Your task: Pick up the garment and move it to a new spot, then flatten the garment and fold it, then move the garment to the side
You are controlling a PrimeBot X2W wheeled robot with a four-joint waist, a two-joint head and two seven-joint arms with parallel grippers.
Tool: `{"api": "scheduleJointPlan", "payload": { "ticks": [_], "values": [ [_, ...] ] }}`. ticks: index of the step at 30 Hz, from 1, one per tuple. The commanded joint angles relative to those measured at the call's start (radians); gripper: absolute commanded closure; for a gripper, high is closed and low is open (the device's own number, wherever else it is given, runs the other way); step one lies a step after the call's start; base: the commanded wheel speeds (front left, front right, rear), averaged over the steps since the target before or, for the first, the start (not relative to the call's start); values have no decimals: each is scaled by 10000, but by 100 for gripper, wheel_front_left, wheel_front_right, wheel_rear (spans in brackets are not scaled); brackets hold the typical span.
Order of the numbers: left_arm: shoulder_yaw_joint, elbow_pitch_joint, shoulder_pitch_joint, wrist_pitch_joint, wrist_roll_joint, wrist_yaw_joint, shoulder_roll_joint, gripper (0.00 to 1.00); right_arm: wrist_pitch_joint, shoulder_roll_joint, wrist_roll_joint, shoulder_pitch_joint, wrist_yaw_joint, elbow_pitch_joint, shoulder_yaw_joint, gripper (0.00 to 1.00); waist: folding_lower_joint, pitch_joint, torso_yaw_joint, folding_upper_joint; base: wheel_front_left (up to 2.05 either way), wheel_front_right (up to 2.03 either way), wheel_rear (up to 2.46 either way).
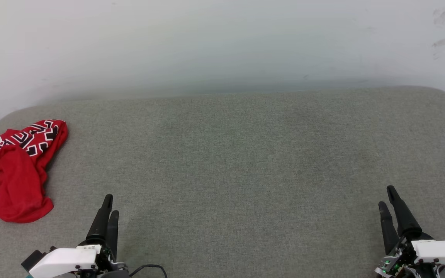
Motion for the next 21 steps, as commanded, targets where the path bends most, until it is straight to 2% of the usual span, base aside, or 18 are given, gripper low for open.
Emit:
{"api": "scheduleJointPlan", "payload": {
  "ticks": [1, 9, 17, 21],
  "values": [
    [12, -281, -83, -144, 150, -5, 32, 0, -150, -2, -163, -71, 2, -270, 60, 0, 0, 0, -6, 0, 0, 0, 0],
    [238, -409, 31, -517, 689, -9, 38, 0, -524, -1, -1031, 28, 2, -400, 84, 0, 0, -2, -26, 0, 0, 0, 0],
    [735, -669, 59, -857, 1654, -12, 44, 0, -866, -1, -2600, 70, 2, -769, -88, 0, 0, 4, -44, 0, 0, 0, 0],
    [1064, -796, 70, -1014, 2165, -14, 46, 0, -1028, -1, -3737, 56, 2, -1043, -23, 0, 0, 12, -48, 0, 0, 0, 0]
  ]
}}
